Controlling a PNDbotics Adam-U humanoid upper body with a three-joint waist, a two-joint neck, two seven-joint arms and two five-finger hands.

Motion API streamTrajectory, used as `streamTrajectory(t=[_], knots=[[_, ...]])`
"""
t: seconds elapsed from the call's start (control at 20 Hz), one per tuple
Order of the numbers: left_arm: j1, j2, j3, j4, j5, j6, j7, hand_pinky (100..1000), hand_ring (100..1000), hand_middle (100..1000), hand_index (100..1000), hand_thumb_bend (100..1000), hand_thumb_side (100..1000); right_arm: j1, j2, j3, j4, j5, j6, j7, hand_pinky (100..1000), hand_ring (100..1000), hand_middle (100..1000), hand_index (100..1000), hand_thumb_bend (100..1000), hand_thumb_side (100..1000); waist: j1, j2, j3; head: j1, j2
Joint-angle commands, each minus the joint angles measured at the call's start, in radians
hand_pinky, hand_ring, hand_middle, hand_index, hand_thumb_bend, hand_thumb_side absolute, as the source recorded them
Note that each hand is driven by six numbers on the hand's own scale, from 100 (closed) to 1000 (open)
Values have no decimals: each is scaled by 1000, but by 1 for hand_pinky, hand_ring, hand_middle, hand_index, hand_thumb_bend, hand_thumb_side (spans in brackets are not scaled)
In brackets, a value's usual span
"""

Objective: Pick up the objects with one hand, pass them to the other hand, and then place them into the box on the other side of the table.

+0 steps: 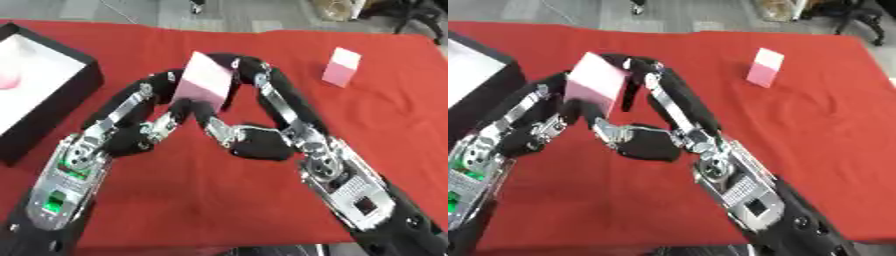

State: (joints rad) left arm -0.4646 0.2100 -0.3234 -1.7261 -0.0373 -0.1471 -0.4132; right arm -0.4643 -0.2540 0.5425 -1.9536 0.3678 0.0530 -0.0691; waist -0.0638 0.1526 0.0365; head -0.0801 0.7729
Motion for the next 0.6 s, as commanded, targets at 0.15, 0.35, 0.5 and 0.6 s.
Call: streamTrajectory(t=[0.15,0.35,0.5,0.6], knots=[[-6,13,17,0,1,5,10,671,753,443,274,100,700,-8,7,-14,-27,0,-38,41,795,490,810,916,352,631,5,-14,-2,3,-3],[-4,13,19,2,-1,4,12,670,753,444,272,100,700,-5,10,-25,-26,12,-47,48,798,494,816,920,344,627,6,-15,-3,3,-3],[-3,13,21,3,-2,2,15,671,753,444,270,100,700,-3,12,-34,-27,23,-52,49,800,497,819,922,341,620,6,-15,-4,4,-3],[-1,13,22,3,-2,2,17,673,753,444,270,100,700,-1,14,-40,-28,34,-53,45,800,497,819,922,340,618,6,-15,-4,4,-3]])
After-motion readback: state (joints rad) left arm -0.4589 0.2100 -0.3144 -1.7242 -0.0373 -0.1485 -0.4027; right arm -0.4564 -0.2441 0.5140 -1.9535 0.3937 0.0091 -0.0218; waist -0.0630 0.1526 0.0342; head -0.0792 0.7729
